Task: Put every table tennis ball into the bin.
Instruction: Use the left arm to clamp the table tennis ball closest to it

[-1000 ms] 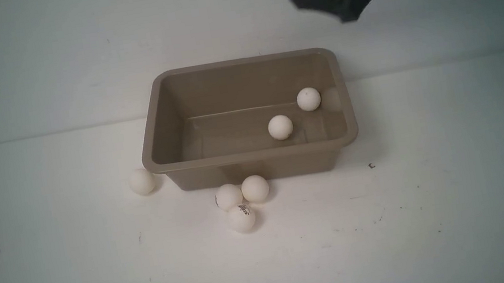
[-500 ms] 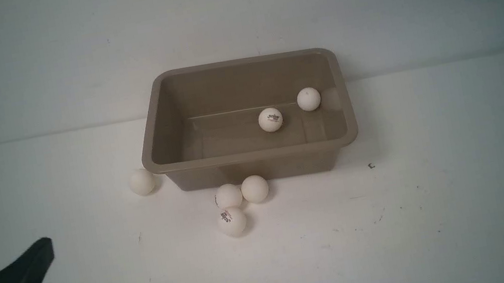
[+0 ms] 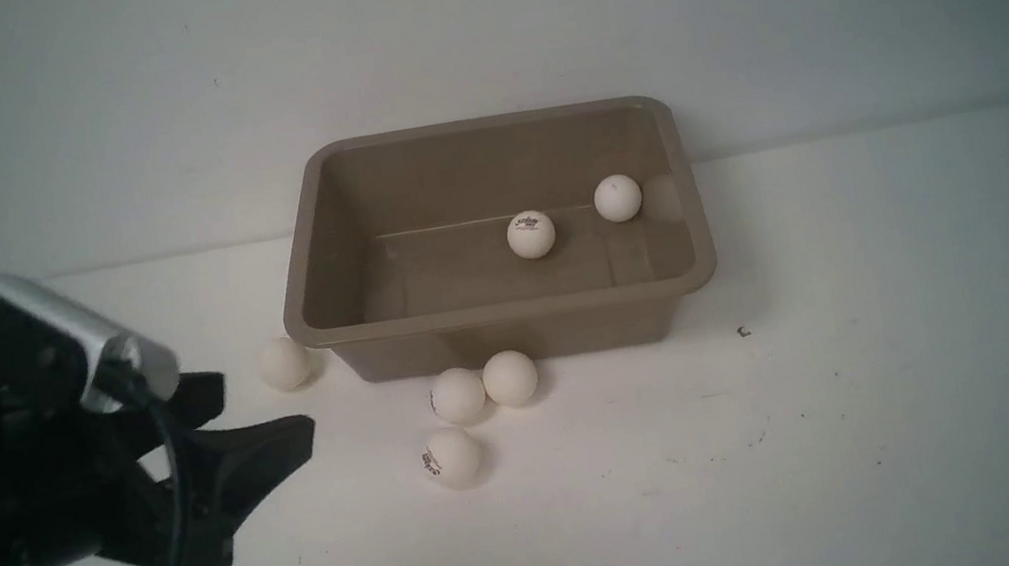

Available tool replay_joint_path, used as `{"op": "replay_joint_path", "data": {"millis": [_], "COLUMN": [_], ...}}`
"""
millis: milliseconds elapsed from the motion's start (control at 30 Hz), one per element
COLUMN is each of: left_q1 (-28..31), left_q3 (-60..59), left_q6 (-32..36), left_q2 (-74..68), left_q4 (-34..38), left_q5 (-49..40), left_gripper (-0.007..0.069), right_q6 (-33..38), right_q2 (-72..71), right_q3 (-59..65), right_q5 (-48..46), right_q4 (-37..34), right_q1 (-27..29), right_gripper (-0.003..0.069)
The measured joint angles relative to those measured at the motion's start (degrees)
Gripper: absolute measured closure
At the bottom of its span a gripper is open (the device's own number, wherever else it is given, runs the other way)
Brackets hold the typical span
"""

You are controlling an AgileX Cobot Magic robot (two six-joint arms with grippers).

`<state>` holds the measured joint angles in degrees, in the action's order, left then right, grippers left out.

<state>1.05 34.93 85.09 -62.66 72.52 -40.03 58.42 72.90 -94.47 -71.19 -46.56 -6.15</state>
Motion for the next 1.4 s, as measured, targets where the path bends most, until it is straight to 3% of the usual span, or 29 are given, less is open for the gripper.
{"op": "replay_joint_path", "data": {"millis": [333,667,1133,1333,1400], "left_q1": [-0.9,-11.3,-12.0,-12.0,-12.0], "left_q3": [8.8,11.0,11.1,11.3,11.6], "left_q6": [1.8,3.7,2.2,1.7,1.7], "left_q2": [-21.5,-30.8,-39.7,-40.7,-40.7], "left_q4": [-7.1,-8.2,-8.0,-7.6,-7.6], "left_q5": [-2.0,7.7,14.7,17.5,17.7], "left_gripper": [0.0125,0.0125,0.0127,0.0282,0.0278], "right_q6": [-0.8,-0.9,-1.0,-1.0,-1.0], "right_q2": [0.0,0.0,0.0,0.0,0.0], "right_q3": [0.0,0.0,0.0,0.0,0.0], "right_q5": [-0.6,0.3,0.3,0.3,0.2], "right_q4": [0.1,0.1,0.1,0.1,0.1], "right_q1": [0.0,0.0,0.0,0.0,0.0], "right_gripper": [0.0078,0.0078,0.0078,0.0078,0.0078]}}
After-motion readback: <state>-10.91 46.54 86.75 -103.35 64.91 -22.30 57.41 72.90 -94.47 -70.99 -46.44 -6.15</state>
